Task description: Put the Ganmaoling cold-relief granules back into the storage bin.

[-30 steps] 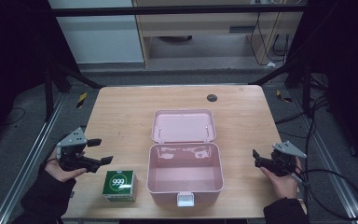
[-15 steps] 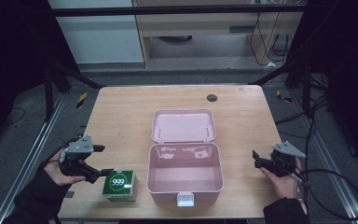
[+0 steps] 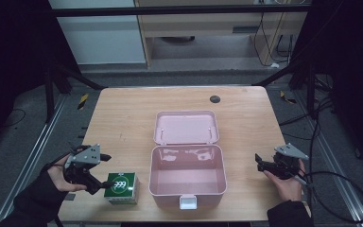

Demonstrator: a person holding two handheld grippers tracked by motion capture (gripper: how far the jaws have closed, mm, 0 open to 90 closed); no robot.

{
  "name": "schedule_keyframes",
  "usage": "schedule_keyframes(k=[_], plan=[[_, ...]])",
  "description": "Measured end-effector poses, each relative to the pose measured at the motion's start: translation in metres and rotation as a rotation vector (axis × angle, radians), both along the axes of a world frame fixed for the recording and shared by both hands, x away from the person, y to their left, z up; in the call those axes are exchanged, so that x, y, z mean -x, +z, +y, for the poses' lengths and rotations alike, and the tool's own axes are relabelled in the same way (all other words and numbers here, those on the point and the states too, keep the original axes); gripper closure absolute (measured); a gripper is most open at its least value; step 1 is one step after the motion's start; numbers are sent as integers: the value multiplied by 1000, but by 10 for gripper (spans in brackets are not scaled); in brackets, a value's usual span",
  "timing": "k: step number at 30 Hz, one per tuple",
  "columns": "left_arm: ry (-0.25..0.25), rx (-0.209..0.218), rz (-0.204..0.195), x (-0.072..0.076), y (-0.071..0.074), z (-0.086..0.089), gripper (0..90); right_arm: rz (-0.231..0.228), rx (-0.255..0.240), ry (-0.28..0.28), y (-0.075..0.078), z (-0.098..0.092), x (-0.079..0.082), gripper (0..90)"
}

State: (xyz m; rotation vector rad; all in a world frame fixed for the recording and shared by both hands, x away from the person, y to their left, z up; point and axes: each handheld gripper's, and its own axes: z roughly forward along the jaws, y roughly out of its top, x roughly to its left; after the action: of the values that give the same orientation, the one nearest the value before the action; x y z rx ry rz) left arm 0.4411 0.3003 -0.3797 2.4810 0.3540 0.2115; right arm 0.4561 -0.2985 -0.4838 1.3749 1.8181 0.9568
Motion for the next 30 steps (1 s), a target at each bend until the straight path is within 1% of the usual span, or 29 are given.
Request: schedule_keyframes(k=[3,5,6,7,9,10,12,13,17,26,30], plan=[[-18,-20,2,1,-2,-2,98,4,-2,-1,0,0,0,54],[-25,-16,7,2,-3,-4,94,4,0,2,0,1,0,51],[-32,-25,6,2,-3,-4,92,5,4,9,-1,1,0,46],[-37,-22,9,2,-3,-5,92,5,4,9,-1,1,0,46],[-52,-32,15,3,-4,-7,85,11,6,14,-1,1,-1,39],[-66,-42,20,4,-6,-9,84,16,6,14,-1,1,-1,38],[-73,-48,22,4,-7,-10,81,19,9,14,-2,1,-1,35],[-85,-58,28,5,-9,-12,79,20,10,14,-2,1,-1,33],[-101,-74,33,5,-12,-14,72,24,9,10,-2,1,-1,29],[-123,-92,47,6,-20,-20,64,35,21,15,-4,2,-2,25],[-140,-118,48,4,-25,-24,64,39,23,16,-4,2,-2,23]])
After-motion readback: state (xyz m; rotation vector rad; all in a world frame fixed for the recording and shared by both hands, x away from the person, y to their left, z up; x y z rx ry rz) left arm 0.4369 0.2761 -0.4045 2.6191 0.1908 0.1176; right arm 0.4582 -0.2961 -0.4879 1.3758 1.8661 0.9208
